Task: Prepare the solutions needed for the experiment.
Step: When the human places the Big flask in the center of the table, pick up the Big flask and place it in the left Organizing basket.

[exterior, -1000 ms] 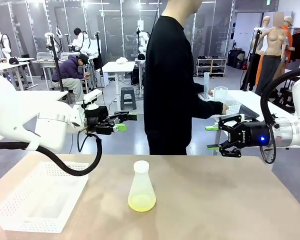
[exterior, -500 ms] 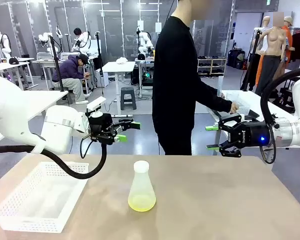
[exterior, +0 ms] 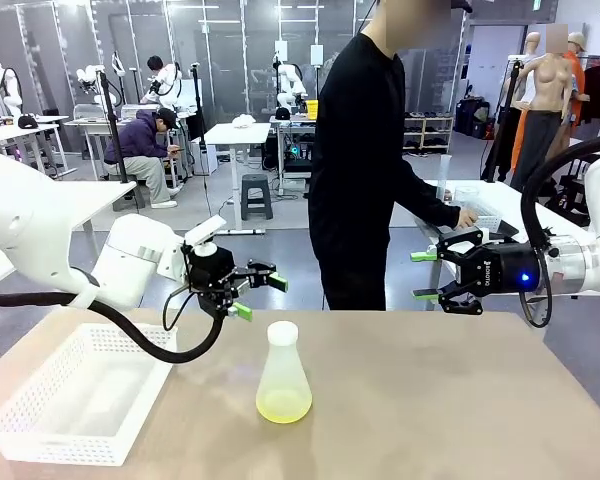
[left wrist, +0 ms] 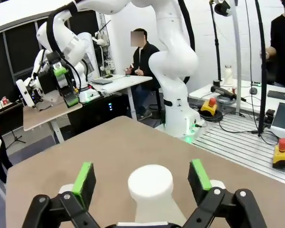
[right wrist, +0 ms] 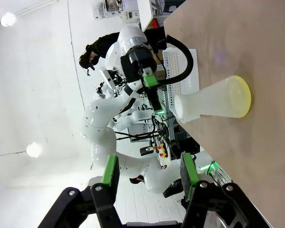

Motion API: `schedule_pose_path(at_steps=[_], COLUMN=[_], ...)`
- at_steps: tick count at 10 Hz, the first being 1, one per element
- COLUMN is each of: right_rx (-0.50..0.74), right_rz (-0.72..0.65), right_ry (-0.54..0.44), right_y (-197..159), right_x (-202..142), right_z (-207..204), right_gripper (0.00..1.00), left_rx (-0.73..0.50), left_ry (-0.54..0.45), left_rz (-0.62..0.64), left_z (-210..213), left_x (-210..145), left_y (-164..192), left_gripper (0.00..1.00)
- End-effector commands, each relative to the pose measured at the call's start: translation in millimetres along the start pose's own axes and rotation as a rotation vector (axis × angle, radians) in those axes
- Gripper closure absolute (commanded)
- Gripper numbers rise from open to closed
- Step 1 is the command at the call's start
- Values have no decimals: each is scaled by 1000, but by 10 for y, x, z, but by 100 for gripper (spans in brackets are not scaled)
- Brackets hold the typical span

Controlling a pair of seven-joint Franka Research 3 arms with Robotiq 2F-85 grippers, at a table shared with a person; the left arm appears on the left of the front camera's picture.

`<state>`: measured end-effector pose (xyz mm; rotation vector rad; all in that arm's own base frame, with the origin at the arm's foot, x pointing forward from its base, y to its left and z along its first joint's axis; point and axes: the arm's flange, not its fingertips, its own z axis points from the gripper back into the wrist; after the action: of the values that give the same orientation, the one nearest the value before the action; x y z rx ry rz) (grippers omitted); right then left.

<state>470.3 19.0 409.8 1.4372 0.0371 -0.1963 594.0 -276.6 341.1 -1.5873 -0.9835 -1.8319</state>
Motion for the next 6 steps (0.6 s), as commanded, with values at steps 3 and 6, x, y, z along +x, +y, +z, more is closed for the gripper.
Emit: schedule_pose_path(at_steps=[3, 6], right_rx=[-2, -2], right_rz=[0, 0], right_ry=[1, 1], right_y=[11, 11], right_x=[0, 0], right_z=[6, 6], right_gripper=[34, 34], left_rx=[-72, -58], left_ry=[101, 59], left_rz=[-14, 1], left_z=[72, 32], left_x=[-221, -200], left_y=[225, 80], left_gripper=[0, 0])
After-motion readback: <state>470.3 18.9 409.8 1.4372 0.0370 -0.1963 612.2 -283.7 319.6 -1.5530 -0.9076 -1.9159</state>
